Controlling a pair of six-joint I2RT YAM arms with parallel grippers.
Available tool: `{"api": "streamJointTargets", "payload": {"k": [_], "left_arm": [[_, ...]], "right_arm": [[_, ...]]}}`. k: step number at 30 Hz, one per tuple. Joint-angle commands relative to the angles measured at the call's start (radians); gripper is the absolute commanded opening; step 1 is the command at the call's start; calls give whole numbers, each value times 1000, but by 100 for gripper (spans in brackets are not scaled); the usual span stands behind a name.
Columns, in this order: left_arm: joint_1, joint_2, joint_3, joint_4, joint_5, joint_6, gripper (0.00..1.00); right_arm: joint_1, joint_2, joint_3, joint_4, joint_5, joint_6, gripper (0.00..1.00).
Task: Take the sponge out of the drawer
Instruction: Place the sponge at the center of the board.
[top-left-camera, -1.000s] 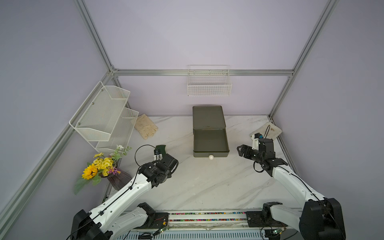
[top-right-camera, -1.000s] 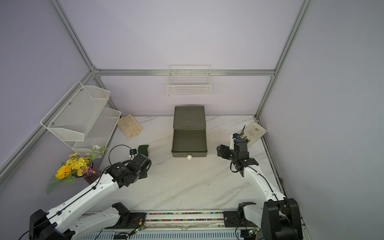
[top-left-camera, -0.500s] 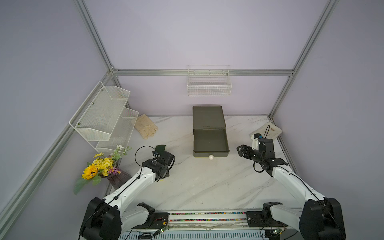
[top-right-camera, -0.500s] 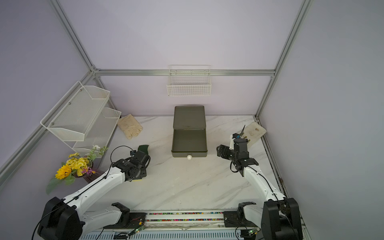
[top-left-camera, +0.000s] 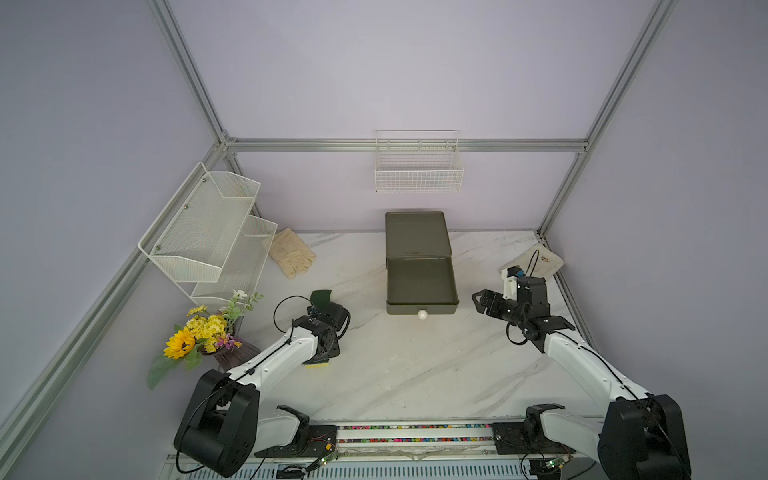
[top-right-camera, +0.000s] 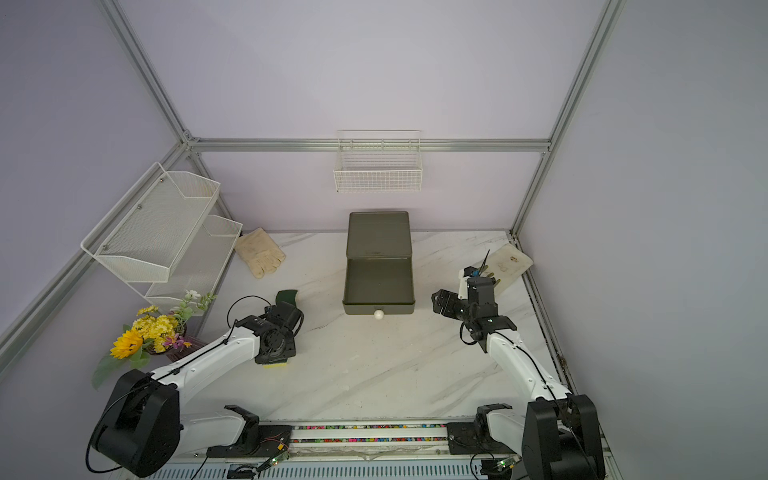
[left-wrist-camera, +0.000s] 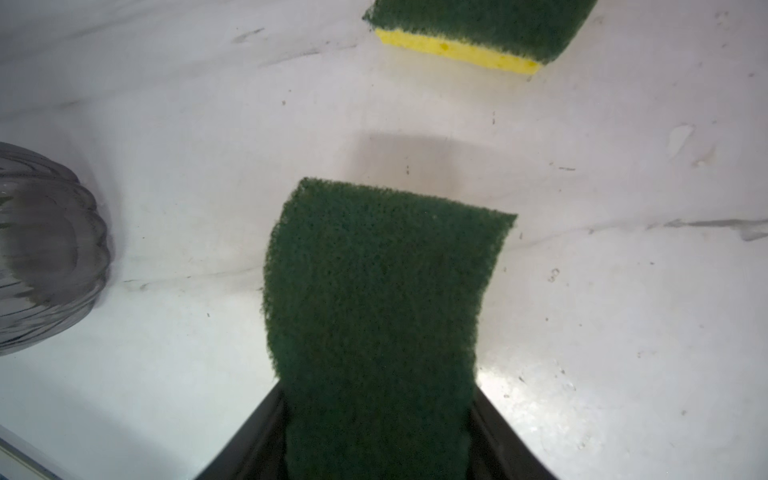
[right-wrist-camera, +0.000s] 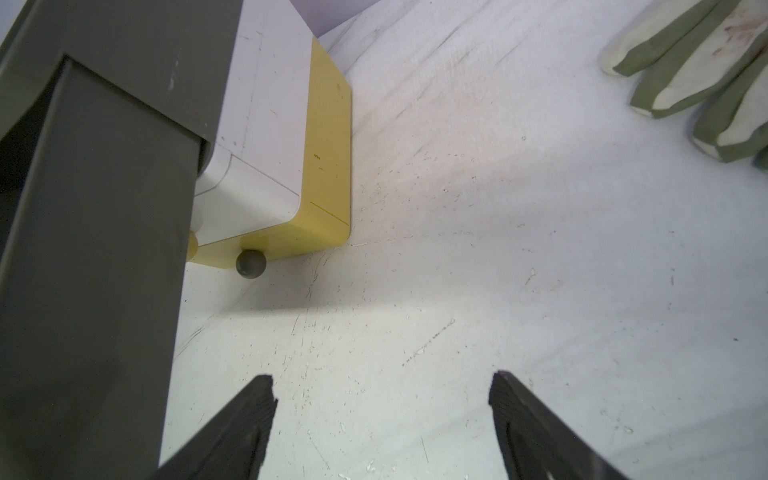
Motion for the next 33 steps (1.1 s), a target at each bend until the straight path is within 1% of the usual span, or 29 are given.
{"api": "streamJointTargets", "payload": {"k": [1,8,11,13,18,19,24,28,30,33], "left_arm": [[7,11,-10,27,11,-16,61],[12,61,-34,39,21,-62,67],[15,58,-32,28,10,-74,75],[16,41,-25,15,0,-74,78],[16,-30,49,-61,23,-46,98],[17,-44,66,-74,37,-40,100],[-4,-130,147,-107,134,4,100],[-51,-181,179,-106,163,-23,100],[-93,-179,183,-87,185,-51,100],[-172,-139,176,-45,191,-98,100]], "right_arm": [[-5,0,-15,25,-8,-8,85],[-4,-3,-18,25,-10,-7,85],[-4,-3,-17,25,-10,-8,85],[-5,-3,-17,25,-12,-7,85],[-5,-5,-15,22,-10,-6,85],[-4,-4,-15,23,-9,-5,85],[-4,-1,-15,21,-3,-6,85],[-5,1,-15,20,1,-8,85],[-5,3,-15,20,4,-8,85],[-4,6,-13,16,6,-7,85]]}}
